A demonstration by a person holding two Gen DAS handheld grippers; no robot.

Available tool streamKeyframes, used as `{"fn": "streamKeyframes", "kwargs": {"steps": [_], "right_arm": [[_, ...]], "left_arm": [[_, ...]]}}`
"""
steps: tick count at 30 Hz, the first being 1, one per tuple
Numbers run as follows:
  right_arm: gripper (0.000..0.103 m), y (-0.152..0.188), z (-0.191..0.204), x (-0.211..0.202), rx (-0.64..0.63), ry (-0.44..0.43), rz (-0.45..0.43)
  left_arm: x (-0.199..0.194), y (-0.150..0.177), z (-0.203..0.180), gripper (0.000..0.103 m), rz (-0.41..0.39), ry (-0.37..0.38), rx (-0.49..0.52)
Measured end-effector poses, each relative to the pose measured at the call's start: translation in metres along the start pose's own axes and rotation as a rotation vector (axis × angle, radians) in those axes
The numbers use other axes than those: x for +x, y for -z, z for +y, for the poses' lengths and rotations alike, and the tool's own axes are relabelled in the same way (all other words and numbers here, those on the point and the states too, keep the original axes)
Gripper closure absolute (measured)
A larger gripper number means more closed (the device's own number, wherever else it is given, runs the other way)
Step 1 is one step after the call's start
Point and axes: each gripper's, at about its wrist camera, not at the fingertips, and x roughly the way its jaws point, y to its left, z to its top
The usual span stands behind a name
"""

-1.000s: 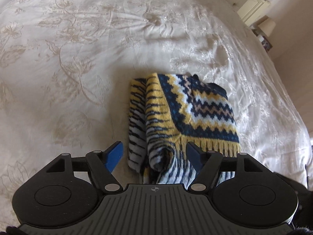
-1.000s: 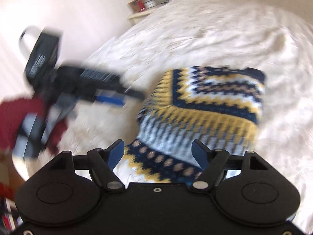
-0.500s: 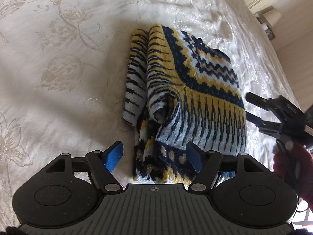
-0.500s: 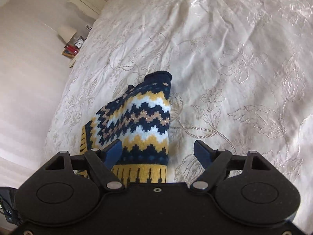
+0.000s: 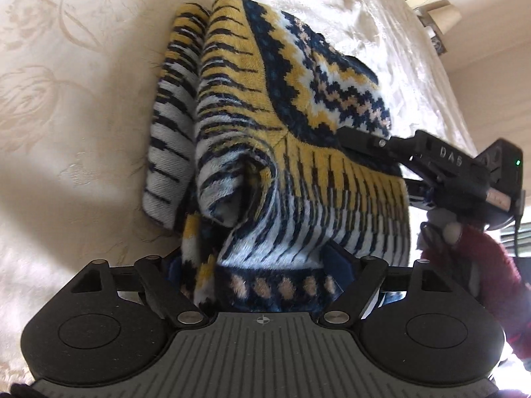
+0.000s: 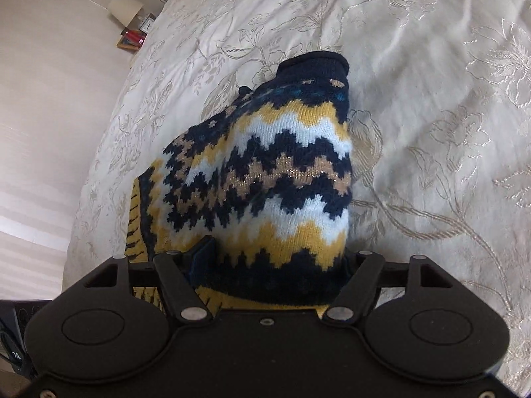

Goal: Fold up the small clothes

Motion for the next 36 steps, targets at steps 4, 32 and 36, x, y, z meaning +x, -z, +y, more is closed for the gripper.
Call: {"fn": "streamKeyframes", "kwargs": {"steps": [4,32,36], "right_arm": [[0.051,0.003,0.008,-0.010,-0.032,0.022,-0.003],[0.028,0.140,-0.018,-0.179,-0.236,0.210,0.035],[0.028,0.142,-0.021,-0.190,-0.230,0.199,-0.009]], "left_arm": [[-0.005,0.000,0.003,0.047,0.016,0.110,-0.021],[-0.087,0.044,-0.054,0.046,-0.007,-0.098,0.236],[-0.108,0.023,-0.062,0.044,-0.119,-0.086,0.214]]}}
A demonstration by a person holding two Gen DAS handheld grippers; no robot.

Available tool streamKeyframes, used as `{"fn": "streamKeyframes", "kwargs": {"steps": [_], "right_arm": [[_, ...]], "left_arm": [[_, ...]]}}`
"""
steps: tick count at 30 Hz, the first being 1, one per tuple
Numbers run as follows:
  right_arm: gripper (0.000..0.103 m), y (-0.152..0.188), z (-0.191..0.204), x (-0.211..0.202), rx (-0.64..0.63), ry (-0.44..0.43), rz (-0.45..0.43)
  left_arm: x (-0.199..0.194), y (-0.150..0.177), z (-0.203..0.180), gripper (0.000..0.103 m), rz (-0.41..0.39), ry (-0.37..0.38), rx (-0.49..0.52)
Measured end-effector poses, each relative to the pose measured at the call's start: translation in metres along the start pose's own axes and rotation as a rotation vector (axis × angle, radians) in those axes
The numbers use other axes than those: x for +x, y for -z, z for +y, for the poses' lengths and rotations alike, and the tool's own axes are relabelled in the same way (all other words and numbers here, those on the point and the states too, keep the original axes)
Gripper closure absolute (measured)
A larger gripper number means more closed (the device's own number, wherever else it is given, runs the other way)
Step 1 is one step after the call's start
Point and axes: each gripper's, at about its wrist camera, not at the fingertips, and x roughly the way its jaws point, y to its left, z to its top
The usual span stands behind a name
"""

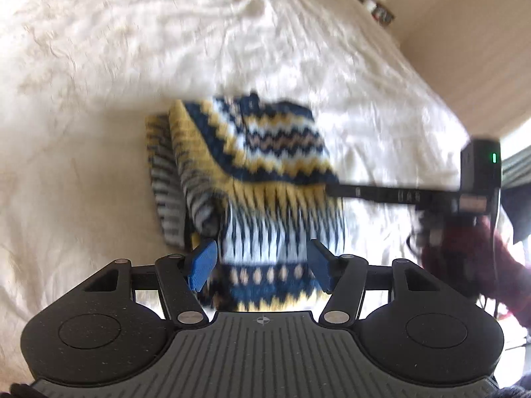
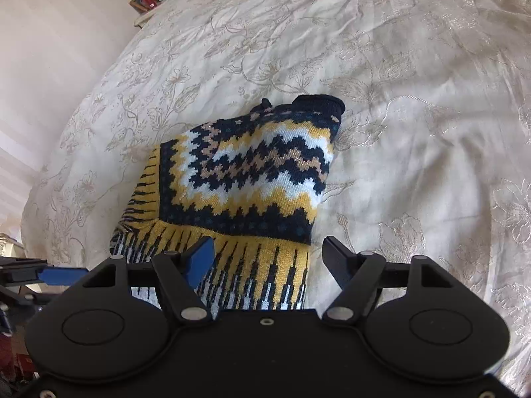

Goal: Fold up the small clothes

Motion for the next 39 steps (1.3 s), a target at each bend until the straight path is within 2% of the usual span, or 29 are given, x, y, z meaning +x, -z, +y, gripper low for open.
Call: {"fn": "streamKeyframes", "kwargs": {"steps": [1,3,5,7,13,14,15,16,19,20,22,25,30,32,35,37,39], "right_arm": [[0.028,0.000,0.000,-0.002,-0.001,0.000,-0.007],[0.028,0.000,0.000,-0.006,-0.002,0.001,-0.021],[0.028,0.001,0.000,-0.009,-0.001,0.000,-0.032],[0.028,0.001,0.000,-0.011,0.001,0.001,-0.043],[0.028,0.003,0.003,-0.015,0.016,0.012,-0.062],[0.028,0.004,0.003,-0.015,0.020,0.014,-0.062],[0.028,0.004,0.003,-0.014,0.022,0.016,-0.061],[0.028,0.005,0.004,-0.014,0.025,0.019,-0.059],[0.028,0.005,0.006,-0.012,0.034,0.026,-0.060],[0.028,0.005,0.007,-0.012,0.038,0.026,-0.065],[0.027,0.003,0.007,-0.012,0.048,0.025,-0.084],[0.026,-0.006,0.003,-0.009,0.081,0.032,-0.115],[0.023,-0.030,-0.012,0.016,0.167,0.094,-0.143],[0.023,-0.039,-0.019,0.034,0.201,0.137,-0.119],[0.023,-0.047,-0.022,0.069,0.196,0.222,-0.020],[0.018,-0.047,-0.020,0.086,0.174,0.265,0.028],[0.013,-0.048,-0.018,0.091,0.170,0.286,0.028]], "left_arm": [[0.004,-0.007,0.003,0.043,-0.026,-0.006,-0.018],[0.012,-0.018,0.008,0.033,-0.071,-0.054,-0.066],[0.032,-0.030,0.015,0.033,-0.085,-0.117,-0.104],[0.048,-0.039,0.025,0.033,-0.075,-0.138,-0.147],[0.080,-0.052,0.049,0.036,0.028,-0.047,-0.246],[0.084,-0.051,0.053,0.050,0.037,-0.021,-0.263],[0.087,-0.049,0.056,0.079,0.037,0.000,-0.278],[0.087,-0.047,0.058,0.092,0.034,-0.012,-0.287],[0.070,-0.040,0.057,0.091,-0.029,-0.039,-0.268],[0.062,-0.038,0.055,0.095,-0.053,-0.056,-0.248],[0.052,-0.030,0.056,0.095,-0.076,-0.072,-0.223],[0.054,-0.021,0.069,0.095,-0.033,-0.068,-0.252],[0.058,-0.024,0.074,0.095,-0.024,-0.055,-0.238],[0.063,-0.028,0.074,0.095,-0.013,-0.056,-0.223],[0.069,-0.029,0.077,0.091,0.009,-0.057,-0.202],[0.072,-0.031,0.080,0.083,0.022,-0.063,-0.196],[0.072,-0.033,0.082,0.076,0.031,-0.059,-0.186]]}}
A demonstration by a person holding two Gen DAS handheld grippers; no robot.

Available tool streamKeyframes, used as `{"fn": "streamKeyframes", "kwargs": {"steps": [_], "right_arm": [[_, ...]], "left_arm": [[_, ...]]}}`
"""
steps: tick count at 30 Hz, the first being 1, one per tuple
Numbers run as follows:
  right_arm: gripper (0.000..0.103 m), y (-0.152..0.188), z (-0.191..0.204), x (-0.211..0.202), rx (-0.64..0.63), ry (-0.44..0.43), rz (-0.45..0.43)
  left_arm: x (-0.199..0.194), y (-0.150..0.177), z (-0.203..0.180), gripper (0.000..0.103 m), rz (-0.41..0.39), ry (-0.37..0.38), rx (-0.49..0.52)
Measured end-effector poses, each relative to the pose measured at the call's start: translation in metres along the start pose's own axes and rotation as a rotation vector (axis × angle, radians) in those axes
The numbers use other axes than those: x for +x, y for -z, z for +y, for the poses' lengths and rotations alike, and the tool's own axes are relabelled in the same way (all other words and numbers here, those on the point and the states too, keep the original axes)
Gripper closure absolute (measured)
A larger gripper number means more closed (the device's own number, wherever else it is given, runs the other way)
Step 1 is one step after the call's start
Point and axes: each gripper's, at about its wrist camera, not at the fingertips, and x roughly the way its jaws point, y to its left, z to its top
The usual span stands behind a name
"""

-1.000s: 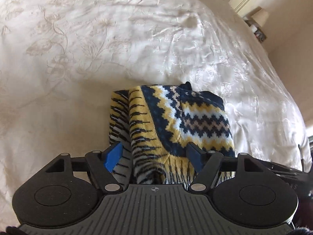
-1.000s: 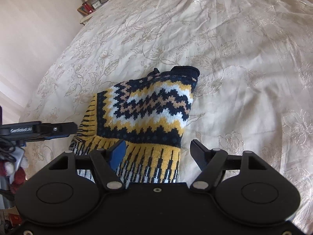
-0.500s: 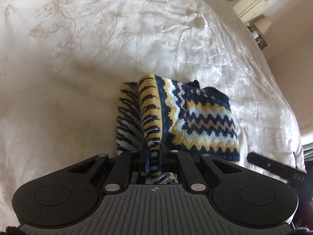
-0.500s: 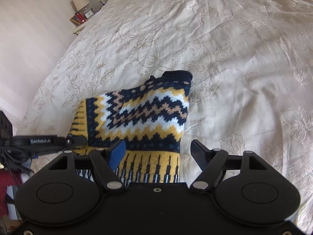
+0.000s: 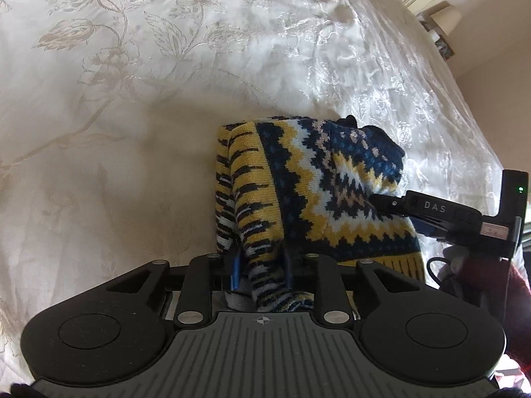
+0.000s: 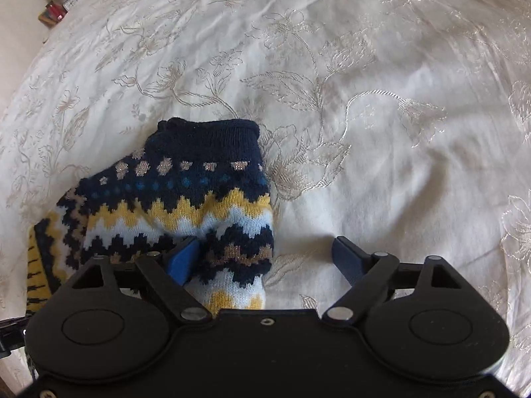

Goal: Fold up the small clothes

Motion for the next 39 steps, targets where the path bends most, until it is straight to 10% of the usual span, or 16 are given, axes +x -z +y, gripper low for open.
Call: {"fn": "streamKeyframes", "kwargs": {"steps": [16,28,39], "right_arm": [[0.012,0.083,0.017,-0.081,0.030,0.017,-0.132],[0.001,0.108,0.008,-0.067,0.066,0.026,-0.077],[0.001,0.118,0.012,-0.130,-0.105,-0.105,-0.249]], "left_arm": [[-0.024,0.036,-0.042,0.055,-0.026,-0.042,0.442],[-0.021,0.039,-0.019,0.037,-0.013,-0.046,0.356],[-0.085,0.071,-0.058,0.001,-0.214,-0.118,0.271]]}}
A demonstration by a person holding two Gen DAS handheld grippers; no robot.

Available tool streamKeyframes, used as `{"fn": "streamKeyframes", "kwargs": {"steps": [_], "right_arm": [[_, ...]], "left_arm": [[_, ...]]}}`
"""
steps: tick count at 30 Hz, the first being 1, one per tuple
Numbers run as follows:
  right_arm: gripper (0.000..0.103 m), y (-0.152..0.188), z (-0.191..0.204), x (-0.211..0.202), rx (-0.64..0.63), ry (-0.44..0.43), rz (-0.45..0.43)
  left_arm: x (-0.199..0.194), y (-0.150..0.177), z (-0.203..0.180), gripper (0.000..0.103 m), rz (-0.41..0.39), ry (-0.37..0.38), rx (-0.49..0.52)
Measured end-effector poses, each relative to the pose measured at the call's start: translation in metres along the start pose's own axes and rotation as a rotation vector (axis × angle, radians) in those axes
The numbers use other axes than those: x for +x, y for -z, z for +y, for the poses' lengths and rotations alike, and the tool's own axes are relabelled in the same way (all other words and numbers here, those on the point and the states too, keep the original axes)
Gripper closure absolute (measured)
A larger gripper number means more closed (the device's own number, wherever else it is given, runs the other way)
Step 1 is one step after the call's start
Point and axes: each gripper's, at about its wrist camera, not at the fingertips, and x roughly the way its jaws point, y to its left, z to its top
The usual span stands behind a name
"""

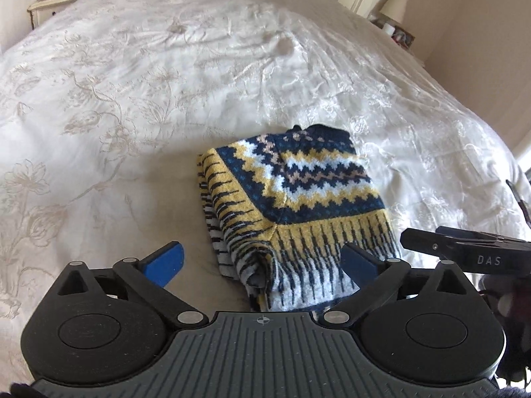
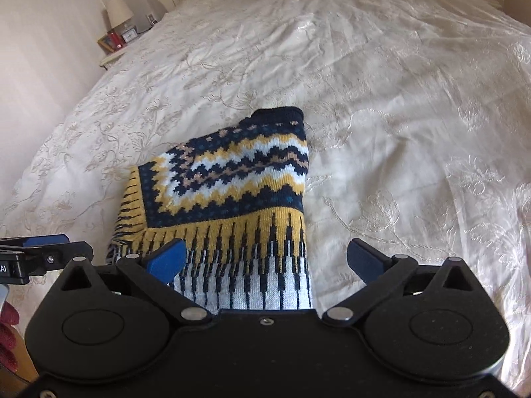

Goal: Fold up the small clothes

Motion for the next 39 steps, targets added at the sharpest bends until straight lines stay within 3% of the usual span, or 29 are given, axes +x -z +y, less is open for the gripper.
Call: {"fn": "streamKeyframes", "kwargs": {"steps": [3,8,15,22,26,32,39], "right_arm": [[0.001,-0.002,-0.003,-0.022,-0.022,-0.006,-0.045],[0.001,-0.003,-0.010,-0.059,-0.039,-0.058,-0.108],[0.001,-0.002,-0.006,-0.109,-0.086,-0.116,-0.227],[0.001,0.006,0.012,-0.149,-0.160,-0.121,-0.316],[0.001,0.013,0.016,-0.162,-0.162,-0.093,-0.319],[0.001,0.019,0.008,-0.160,-0.068,-0.021,-0.201],[0.001,0.033,0.005,-0.160,-0.072,-0.011,-0.137]], "left_arm": [[-0.019,0.003,-0.022,0.001,-0.050,-0.065,0.018],[-0.053,0.003,-0.052,0.001,-0.127,-0.059,0.025],[-0.109,-0.005,-0.105,0.001,-0.294,-0.114,0.128],[-0.146,0.002,-0.144,0.001,-0.414,-0.221,0.182],[-0.144,0.010,-0.152,0.001,-0.365,-0.276,0.160],[-0.138,0.027,-0.146,0.002,-0.276,-0.355,0.097],[-0.126,0.045,-0.131,0.002,-0.159,-0.337,0.036]]}}
